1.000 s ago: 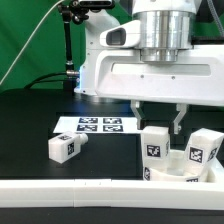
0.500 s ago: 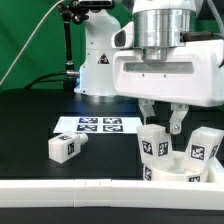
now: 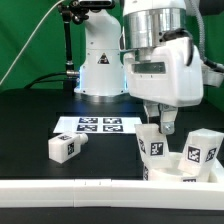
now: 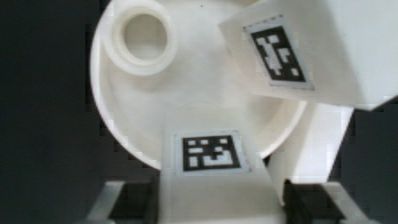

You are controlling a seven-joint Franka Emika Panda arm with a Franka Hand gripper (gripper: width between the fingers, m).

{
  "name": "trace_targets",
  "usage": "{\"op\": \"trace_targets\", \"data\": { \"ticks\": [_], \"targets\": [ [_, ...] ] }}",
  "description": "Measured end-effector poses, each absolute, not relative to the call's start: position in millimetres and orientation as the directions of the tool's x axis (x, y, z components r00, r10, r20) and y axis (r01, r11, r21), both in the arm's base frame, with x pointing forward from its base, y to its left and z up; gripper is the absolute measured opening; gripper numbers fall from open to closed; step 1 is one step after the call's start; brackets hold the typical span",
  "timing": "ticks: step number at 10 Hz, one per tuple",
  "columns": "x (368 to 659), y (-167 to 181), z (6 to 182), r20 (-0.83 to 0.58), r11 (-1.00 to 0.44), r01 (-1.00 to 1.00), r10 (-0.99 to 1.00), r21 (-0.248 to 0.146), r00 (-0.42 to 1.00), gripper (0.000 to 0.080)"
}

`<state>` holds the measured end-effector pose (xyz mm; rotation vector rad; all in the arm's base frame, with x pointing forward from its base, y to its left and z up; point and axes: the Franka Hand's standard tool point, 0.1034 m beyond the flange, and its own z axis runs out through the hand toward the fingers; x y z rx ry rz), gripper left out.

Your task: Assemble stool

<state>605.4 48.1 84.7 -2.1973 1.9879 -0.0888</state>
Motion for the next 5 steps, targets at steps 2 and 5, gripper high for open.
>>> {"op": "trace_targets", "data": {
  "ticks": [2, 5],
  "targets": [
    [605.9, 49.3, 84.9, -0.098, 0.02, -0.986, -0.995, -0.166, -0.004, 0.0337],
    [605.4, 49.6, 84.3, -0.137, 0.207, -0.968, -0.973, -0.144, -0.188, 0.0337]
  ]
}}
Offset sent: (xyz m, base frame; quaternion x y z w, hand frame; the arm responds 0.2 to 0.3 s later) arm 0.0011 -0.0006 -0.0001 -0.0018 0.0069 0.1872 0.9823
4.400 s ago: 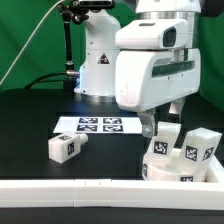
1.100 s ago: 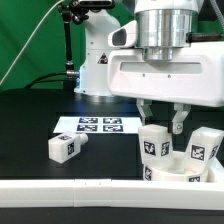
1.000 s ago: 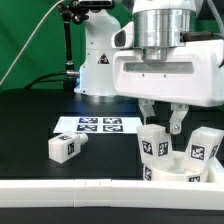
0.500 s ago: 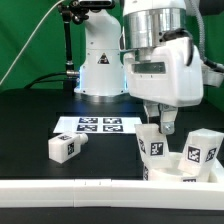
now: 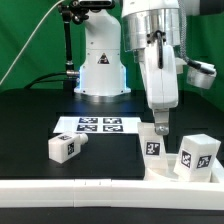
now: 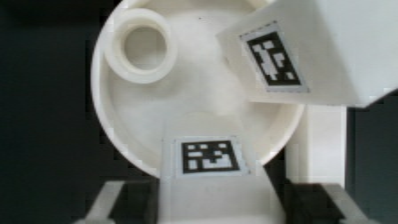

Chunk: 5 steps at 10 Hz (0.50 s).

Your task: Assemble stool

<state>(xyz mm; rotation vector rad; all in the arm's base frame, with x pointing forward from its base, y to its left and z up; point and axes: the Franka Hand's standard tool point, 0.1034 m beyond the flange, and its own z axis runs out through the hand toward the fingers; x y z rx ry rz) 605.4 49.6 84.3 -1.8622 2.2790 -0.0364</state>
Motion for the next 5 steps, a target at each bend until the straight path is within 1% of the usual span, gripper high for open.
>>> {"op": "trace_targets", "data": {
  "ticks": [1, 3, 4, 5],
  "targets": [
    [605.3, 49.3, 84.2, -0.148, 0.255, -0.957, -0.961, -0.137, -0.235, 0.0337],
    [605.2, 49.5, 83.9, -0.147, 0.246, -0.959, -0.963, -0.138, -0.226, 0.0349],
    [605.2, 49.5, 83.9, -0.146, 0.239, -0.961, -0.965, -0.139, -0.219, 0.0548],
    [603.2, 49.7, 85.4, -0.139, 0.166, -0.977, -0.979, -0.13, -0.148, 0.0548]
  ]
}}
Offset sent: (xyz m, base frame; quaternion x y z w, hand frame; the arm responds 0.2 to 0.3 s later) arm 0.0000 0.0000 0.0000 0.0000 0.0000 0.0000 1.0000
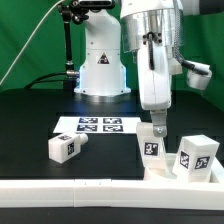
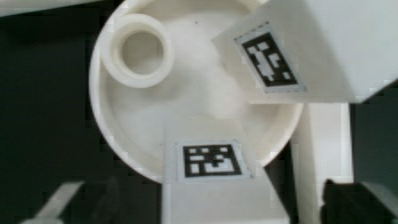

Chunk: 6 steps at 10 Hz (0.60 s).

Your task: Assemble stool

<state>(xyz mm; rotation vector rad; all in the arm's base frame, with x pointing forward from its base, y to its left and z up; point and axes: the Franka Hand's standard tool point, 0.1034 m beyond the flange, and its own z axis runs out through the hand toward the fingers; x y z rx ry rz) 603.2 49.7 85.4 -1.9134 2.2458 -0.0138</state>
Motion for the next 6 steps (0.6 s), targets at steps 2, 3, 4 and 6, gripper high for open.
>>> {"op": "trace_targets", "data": {
  "ticks": [2, 3, 4, 6],
  "targets": [
    [603, 46, 96.9, -0.138, 0.076, -0.988, -0.989, -0.133, -0.058, 0.0643],
    [604, 42, 102.3, -0.129, 0.01, -0.989, -0.992, -0.15, 0.01, 0.0643],
    [605, 37, 106.6, -0.126, -0.023, -0.988, -0.991, -0.153, 0.043, 0.0649],
    [605, 35, 107.0, -0.125, -0.022, -0.988, -0.991, -0.153, 0.042, 0.0649]
  ]
}}
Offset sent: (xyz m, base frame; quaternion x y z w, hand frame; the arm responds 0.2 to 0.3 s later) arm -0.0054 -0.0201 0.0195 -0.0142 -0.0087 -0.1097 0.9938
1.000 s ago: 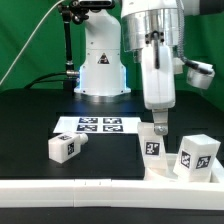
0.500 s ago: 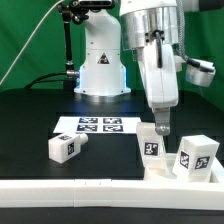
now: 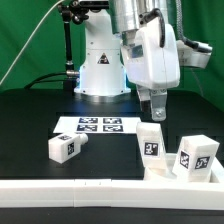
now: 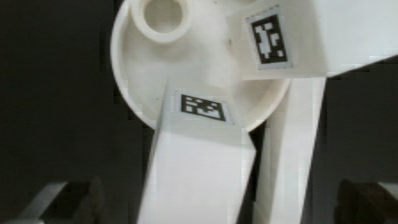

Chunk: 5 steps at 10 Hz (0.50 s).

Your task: Assemble stool

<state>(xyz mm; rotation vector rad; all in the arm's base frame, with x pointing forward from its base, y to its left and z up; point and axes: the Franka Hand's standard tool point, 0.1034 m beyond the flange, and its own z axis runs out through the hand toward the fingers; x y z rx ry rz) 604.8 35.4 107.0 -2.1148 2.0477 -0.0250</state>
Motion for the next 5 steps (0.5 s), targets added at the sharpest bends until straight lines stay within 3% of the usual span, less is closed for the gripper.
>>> {"op": "trace_targets", "data": {
  "ticks": [4, 5],
  "targets": [
    [604.5, 35.6, 106.3, -0.124, -0.023, -0.988, -0.991, -0.152, 0.042, 0.0649],
    [602.5, 32.6, 103.9, -0.113, -0.08, -0.985, -0.989, -0.154, 0.098, 0.0649]
  ]
}}
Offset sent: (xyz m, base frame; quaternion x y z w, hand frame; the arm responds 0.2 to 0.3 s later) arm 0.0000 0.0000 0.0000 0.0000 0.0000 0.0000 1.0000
